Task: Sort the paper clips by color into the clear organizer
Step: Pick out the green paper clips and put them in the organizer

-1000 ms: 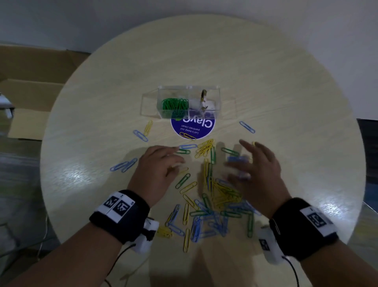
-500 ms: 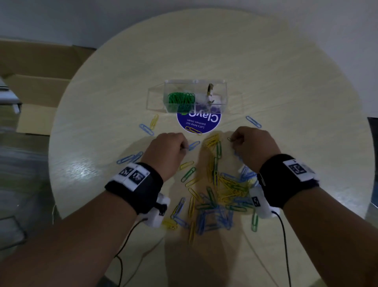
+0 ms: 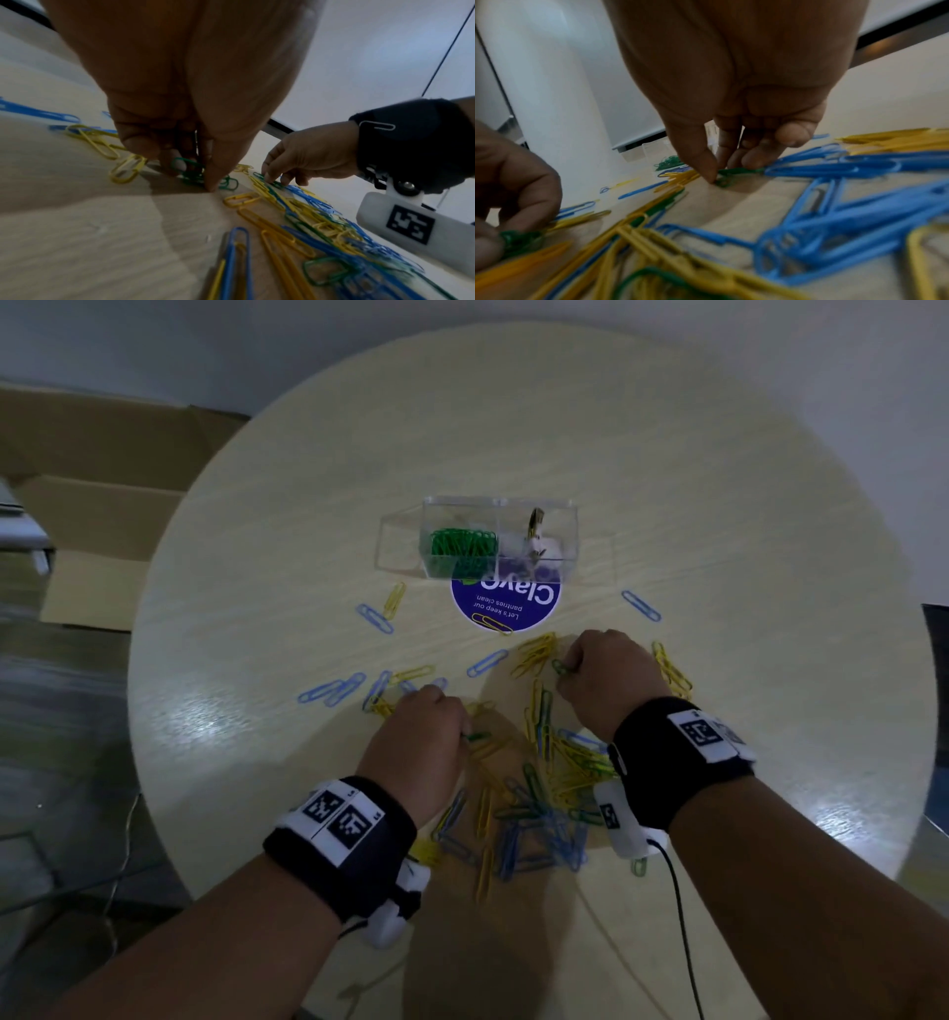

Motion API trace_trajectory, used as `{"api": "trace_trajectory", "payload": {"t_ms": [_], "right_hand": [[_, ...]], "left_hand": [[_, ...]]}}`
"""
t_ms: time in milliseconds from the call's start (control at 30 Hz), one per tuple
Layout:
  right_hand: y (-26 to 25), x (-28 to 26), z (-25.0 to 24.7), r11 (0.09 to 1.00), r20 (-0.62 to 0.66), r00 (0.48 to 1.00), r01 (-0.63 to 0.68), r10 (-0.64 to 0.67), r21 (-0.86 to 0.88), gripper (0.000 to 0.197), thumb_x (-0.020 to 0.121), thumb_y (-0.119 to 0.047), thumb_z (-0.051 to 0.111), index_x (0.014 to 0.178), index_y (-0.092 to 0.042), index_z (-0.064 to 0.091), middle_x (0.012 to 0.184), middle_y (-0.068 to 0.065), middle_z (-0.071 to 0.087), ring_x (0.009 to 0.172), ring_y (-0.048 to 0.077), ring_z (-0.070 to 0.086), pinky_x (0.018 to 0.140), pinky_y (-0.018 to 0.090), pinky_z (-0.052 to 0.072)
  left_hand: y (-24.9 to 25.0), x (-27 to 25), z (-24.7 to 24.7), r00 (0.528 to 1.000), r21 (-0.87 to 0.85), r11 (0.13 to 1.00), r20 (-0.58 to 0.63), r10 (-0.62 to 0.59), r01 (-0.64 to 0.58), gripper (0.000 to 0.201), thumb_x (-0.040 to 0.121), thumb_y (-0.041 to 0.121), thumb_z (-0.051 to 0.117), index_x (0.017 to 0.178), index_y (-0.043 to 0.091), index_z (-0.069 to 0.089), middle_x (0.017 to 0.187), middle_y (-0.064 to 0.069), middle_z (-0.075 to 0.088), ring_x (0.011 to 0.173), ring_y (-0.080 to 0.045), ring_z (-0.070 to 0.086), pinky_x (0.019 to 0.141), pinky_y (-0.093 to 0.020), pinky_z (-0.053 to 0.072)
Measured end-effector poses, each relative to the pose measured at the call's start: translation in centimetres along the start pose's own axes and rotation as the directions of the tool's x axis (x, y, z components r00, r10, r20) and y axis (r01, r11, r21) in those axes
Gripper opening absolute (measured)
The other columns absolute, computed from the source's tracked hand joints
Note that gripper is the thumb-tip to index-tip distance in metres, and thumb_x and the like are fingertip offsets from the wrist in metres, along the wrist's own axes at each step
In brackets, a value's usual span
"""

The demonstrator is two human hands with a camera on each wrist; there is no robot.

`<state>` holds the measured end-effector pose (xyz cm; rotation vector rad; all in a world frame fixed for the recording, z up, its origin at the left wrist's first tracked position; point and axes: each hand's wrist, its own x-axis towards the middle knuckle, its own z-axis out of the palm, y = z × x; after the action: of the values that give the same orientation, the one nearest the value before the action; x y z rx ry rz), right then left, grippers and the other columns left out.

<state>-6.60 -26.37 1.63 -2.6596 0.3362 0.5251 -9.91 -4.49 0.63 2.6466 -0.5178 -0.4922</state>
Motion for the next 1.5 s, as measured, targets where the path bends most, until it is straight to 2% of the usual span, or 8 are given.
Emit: {"api": "trace_trajectory", "payload": {"t_ms": [267,400,633,733,867,967,1233,1500], "right_hand": [[1.1,-0.7,-0.2,0.998,0.008,0.999,0.054,-0.054,-0.036,0.017,0.083,-0.018,0.059,0.099,-0.014,0.062,0.106,0.015,0.059,0.094,0.036,0.059,0.08,0.036,0.048],[1.6,-1.2,0.3,0.992,-0.027,0.993,0.116,-0.117,-0.039,0.016,0.084,-0.015,0.057,0.1,-0.013,0.059,0.106,0.016,0.052,0.09,0.04,0.058,0.079,0.041,0.05],[2.6,-2.0,0.6,0.991,-0.092,0.987,0.13,-0.129,0.014,0.018,0.084,-0.012,0.055,0.099,-0.011,0.065,0.101,0.018,0.059,0.091,0.039,0.058,0.076,0.038,0.045],[3.0,-2.0,0.7,0.982,-0.137,0.98,0.161,-0.147,0.097,0.016,0.084,-0.007,0.056,0.098,-0.008,0.064,0.099,0.017,0.055,0.086,0.037,0.056,0.075,0.038,0.045],[2.6,-2.8,0.0,0.915,-0.158,0.939,0.335,-0.305,0.224,0.014,0.082,-0.003,0.06,0.093,-0.012,0.063,0.087,0.0,0.054,0.072,0.017,0.05,0.067,0.025,0.036],[1.9,-3.1,0.3,0.903,-0.025,0.928,0.368,-0.372,0.223,0.014,0.08,-0.004,0.06,0.092,-0.011,0.064,0.086,0.004,0.064,0.077,0.021,0.057,0.063,0.022,0.032],[2.0,-2.3,0.2,0.921,-0.128,0.976,0.21,-0.177,0.328,0.014,0.082,-0.008,0.062,0.092,-0.017,0.066,0.081,-0.005,0.061,0.07,0.01,0.052,0.058,0.013,0.035],[0.3,-2.9,1.6,0.938,0.073,0.936,0.346,-0.345,-0.002,0.018,0.078,-0.017,0.064,0.095,-0.02,0.064,0.1,0.008,0.057,0.091,0.031,0.058,0.076,0.034,0.044]], "left_hand": [[2.1,2.2,-0.1,0.971,0.13,0.963,-0.002,0.239,-0.237,0.049,0.079,0.007,0.053,0.126,0.021,0.055,0.099,-0.008,0.051,0.088,-0.032,0.052,0.069,-0.043,0.048],[2.5,3.4,0.0,0.951,0.251,0.918,0.027,0.309,-0.306,0.042,0.075,0.01,0.054,0.116,0.018,0.06,0.096,-0.01,0.052,0.086,-0.034,0.048,0.066,-0.046,0.049],[0.1,2.2,-0.7,0.981,0.17,0.974,-0.101,0.168,-0.149,0.057,0.078,-0.003,0.058,0.128,0.024,0.058,0.095,-0.006,0.051,0.083,-0.031,0.047,0.067,-0.045,0.048],[1.6,1.0,-0.4,0.948,0.164,0.936,-0.016,0.317,-0.31,0.07,0.07,-0.004,0.056,0.13,0.033,0.055,0.091,-0.005,0.047,0.082,-0.028,0.046,0.066,-0.04,0.044],[3.1,-0.4,1.2,0.927,0.236,0.896,0.087,0.365,-0.375,0.053,0.07,0.006,0.065,0.115,0.034,0.062,0.091,-0.007,0.046,0.082,-0.03,0.047,0.062,-0.038,0.043],[2.5,-0.9,1.6,0.929,0.243,0.897,0.093,0.358,-0.37,0.057,0.064,0.004,0.068,0.113,0.033,0.063,0.093,-0.007,0.045,0.082,-0.031,0.047,0.063,-0.037,0.043],[1.5,-2.0,0.9,0.934,0.209,0.911,0.1,0.343,-0.357,0.053,0.074,0.012,0.036,0.109,0.036,0.068,0.085,-0.003,0.046,0.077,-0.027,0.046,0.061,-0.033,0.034],[0.3,-2.7,0.3,0.959,0.169,0.945,0.087,0.27,-0.282,0.046,0.076,0.015,0.045,0.109,0.038,0.067,0.087,0.0,0.044,0.08,-0.026,0.047,0.066,-0.039,0.045]]}}
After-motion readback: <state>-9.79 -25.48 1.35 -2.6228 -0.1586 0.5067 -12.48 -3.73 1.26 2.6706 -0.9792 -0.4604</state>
